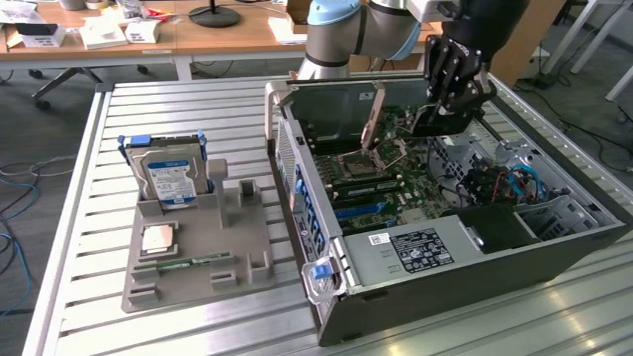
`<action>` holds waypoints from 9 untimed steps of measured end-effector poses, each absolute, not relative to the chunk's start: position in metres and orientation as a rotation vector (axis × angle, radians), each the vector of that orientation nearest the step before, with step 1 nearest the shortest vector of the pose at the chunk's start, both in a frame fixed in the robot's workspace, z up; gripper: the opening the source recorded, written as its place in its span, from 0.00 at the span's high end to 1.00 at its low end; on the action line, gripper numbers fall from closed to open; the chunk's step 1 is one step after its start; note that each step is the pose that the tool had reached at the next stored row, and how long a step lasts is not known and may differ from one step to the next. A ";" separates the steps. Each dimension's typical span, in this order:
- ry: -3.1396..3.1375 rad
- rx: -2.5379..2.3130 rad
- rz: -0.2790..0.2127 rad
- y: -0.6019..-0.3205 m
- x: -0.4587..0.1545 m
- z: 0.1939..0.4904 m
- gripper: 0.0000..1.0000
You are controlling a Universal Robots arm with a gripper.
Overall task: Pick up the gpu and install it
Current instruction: 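Insert the gpu into the slot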
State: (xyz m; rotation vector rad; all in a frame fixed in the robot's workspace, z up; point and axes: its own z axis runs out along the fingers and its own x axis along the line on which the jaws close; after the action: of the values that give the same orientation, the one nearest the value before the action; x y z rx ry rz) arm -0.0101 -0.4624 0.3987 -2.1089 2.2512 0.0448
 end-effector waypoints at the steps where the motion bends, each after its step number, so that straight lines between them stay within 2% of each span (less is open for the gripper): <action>1: 2.251 -2.109 0.045 -0.462 -0.010 0.397 0.74; 9: 2.251 -2.109 0.045 -0.462 -0.010 0.383 0.74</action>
State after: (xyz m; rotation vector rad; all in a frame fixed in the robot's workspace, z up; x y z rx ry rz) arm -0.0103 -0.4624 0.3827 -2.1089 2.2512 0.0448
